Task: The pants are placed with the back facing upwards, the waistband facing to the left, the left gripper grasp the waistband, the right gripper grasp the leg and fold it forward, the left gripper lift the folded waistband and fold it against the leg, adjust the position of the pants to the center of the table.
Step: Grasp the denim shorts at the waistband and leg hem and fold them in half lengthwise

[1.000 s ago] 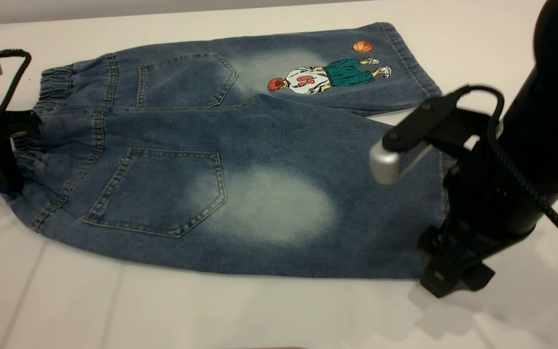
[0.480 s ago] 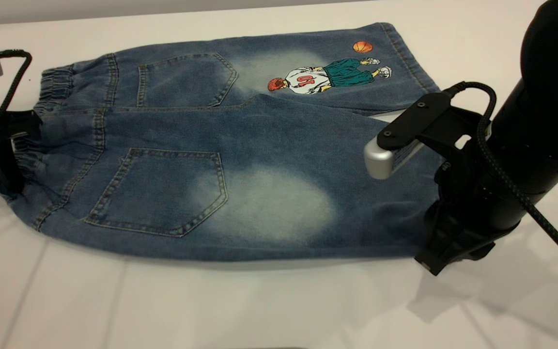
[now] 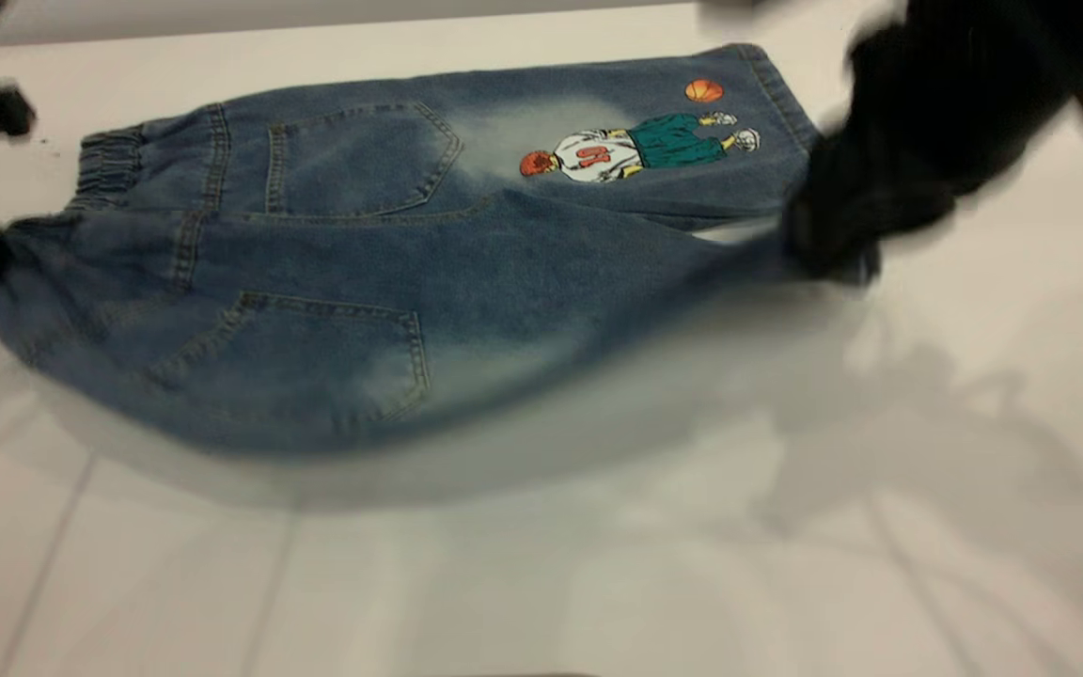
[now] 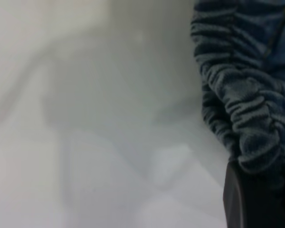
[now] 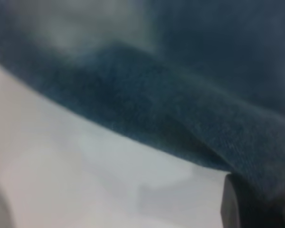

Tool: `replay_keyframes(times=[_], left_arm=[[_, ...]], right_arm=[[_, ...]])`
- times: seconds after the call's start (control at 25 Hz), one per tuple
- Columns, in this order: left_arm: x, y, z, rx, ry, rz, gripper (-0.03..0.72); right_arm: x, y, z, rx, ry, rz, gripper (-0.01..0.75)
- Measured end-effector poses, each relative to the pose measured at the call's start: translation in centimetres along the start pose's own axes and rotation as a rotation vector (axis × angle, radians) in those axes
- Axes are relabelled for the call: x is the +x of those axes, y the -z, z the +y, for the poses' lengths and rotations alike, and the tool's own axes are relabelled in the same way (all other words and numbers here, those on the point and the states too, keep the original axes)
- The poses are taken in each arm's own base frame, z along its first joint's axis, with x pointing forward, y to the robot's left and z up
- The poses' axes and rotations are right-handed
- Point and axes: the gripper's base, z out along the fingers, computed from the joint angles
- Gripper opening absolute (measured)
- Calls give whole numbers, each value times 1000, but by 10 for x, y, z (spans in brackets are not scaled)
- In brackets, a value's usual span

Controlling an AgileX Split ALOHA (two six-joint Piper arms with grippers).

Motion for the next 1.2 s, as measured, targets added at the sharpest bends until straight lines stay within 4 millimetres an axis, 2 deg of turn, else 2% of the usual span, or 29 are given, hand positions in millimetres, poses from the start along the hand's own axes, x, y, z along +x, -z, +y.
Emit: replay_keyframes(times=[0.2,0.36,0.56,0.96,1.2], left_arm=[[-27,21,-11,72,56,-80,66],[-46,29,-17,114,84,-132,66],[-63,18,-20,149,127,-170,66],[-86,-22,-19,204,264,-347,66],[-92,-38,-20,196,300,-422,66]], right_arm=[[-23,6,-48,56,-102,-55,33],[-36,-9,-78,68,-157,-44,33],[-60,-34,-96,70,-159,-55,33],[-101,-76,-124,112,-147,-145,33],[-106,-102,-137,178,-174,-230,50]])
